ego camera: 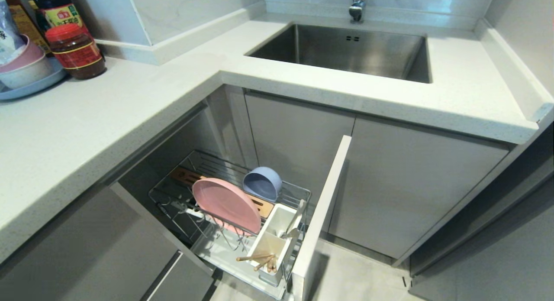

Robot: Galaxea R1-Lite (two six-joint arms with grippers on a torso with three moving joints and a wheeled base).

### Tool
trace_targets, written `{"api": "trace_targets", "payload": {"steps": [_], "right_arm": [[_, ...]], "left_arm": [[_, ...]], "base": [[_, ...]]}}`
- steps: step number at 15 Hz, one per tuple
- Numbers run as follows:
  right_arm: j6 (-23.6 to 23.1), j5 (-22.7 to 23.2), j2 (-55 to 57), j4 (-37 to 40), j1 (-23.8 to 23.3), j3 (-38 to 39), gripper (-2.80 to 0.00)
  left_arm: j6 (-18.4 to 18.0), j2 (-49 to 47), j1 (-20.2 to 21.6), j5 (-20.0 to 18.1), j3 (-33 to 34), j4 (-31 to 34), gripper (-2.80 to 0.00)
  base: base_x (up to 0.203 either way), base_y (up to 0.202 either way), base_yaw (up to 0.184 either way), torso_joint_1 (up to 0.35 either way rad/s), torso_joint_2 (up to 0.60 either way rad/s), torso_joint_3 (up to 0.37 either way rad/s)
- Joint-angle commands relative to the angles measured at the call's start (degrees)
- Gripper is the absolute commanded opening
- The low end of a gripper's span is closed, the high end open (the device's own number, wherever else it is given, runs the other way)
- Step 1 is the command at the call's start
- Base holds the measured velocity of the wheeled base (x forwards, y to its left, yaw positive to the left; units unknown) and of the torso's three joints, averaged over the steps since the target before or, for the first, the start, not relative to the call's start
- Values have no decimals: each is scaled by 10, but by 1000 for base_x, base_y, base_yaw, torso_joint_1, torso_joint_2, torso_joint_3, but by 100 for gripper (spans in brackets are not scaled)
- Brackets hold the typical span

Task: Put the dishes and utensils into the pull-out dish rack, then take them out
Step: Take the plate out of the cupboard

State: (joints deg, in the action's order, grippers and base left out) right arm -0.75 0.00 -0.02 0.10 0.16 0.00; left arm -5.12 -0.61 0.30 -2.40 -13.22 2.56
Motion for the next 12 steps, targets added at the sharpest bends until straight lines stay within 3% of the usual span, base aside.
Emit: {"api": "trace_targets", "payload": {"steps": [1, 3, 6, 12], "right_arm": [[0, 0, 0, 0, 0, 0, -280], [0, 0, 0, 0, 0, 0, -280], [0, 0, 0, 0, 0, 0, -280], [0, 0, 0, 0, 0, 0, -280]], "left_arm": [[-2, 8, 0, 2, 76, -61, -280], [1, 8, 1, 10, 134, -97, -280], [9, 7, 1, 13, 132, -17, -280], [16, 7, 1, 13, 132, -25, -280]], "base": [[0, 0, 0, 0, 0, 0], [0, 0, 0, 0, 0, 0], [0, 0, 0, 0, 0, 0], [0, 0, 0, 0, 0, 0]]}}
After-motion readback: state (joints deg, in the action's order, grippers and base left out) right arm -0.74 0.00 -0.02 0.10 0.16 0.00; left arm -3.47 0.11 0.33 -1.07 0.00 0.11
